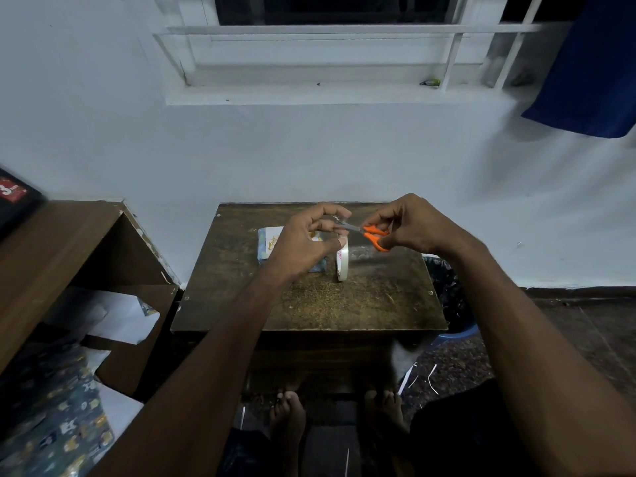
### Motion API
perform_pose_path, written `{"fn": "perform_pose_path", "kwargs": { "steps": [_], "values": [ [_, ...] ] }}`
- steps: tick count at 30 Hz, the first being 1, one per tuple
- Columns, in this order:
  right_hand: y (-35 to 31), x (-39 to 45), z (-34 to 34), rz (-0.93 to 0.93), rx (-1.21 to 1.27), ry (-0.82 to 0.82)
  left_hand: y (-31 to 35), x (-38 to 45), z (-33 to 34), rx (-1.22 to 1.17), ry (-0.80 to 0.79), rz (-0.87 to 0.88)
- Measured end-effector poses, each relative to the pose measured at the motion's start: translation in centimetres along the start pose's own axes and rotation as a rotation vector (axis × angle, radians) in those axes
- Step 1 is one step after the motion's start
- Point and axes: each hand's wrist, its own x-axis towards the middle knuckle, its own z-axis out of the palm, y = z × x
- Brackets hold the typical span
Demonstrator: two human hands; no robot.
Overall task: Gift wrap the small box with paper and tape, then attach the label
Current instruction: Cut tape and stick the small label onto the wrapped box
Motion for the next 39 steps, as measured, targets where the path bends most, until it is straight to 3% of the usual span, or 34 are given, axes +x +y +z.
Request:
{"fn": "perform_pose_path", "kwargs": {
  "steps": [20, 39],
  "values": [
    [-0.1, 0.3, 0.0, -0.064, -0.127, 0.03, -0.3, 0.0, 0.1, 0.017, 0.026, -0.019],
    [-1.1, -0.1, 0.4, -0.049, -0.095, 0.022, -0.5, 0.1, 0.0, 0.006, 0.051, -0.049]
  ]
}}
